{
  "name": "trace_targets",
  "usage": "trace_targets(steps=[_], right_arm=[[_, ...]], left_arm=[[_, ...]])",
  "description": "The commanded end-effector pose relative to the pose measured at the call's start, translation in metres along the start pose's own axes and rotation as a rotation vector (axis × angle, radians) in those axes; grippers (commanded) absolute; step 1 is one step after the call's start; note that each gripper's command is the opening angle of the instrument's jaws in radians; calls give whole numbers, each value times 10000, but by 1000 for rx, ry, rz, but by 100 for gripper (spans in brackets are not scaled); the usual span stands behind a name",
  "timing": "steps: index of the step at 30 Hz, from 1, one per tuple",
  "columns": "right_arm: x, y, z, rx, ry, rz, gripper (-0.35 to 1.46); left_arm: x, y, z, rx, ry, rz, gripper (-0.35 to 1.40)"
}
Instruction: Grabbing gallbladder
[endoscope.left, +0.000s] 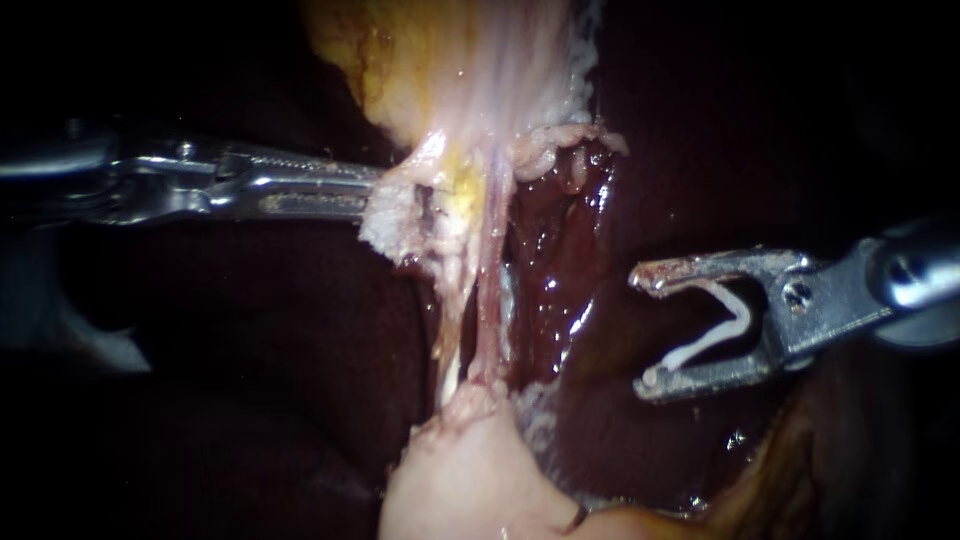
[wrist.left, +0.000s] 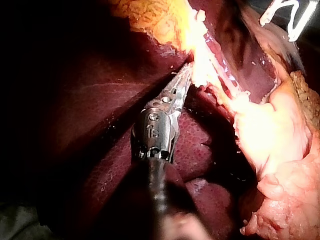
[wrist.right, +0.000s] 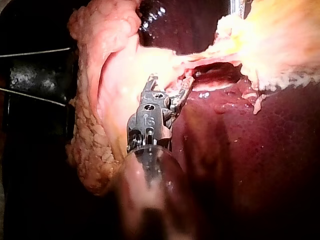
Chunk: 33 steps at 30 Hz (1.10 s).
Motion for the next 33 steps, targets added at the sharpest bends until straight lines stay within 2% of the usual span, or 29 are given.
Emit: trace_targets(steps=[1,7,9,12,16,22,24,28,33], right_arm=[[0,0,0,0,0,0,46],[0,0,0,0,0,6,46],[0,0,0,0,0,6,46],[0,0,0,0,0,12,46],[0,0,0,0,0,11,46],[-1,0,-1,0,0,11,46],[-1,0,-1,0,0,11,46],[-1,0,-1,0,0,11,46],[-1,-1,-2,1,0,11,46]], left_arm=[[1,0,-1,-1,0,0,-35],[0,-1,-10,-9,-2,0,-35],[-1,-1,-16,-7,-2,1,-18],[-3,-2,-26,-11,-4,9,-3],[-4,-6,-42,-10,-4,40,21],[5,-2,-64,-3,35,65,51],[9,3,-68,-2,50,62,54],[17,13,-63,2,62,62,63],[23,22,-42,8,65,57,63]])
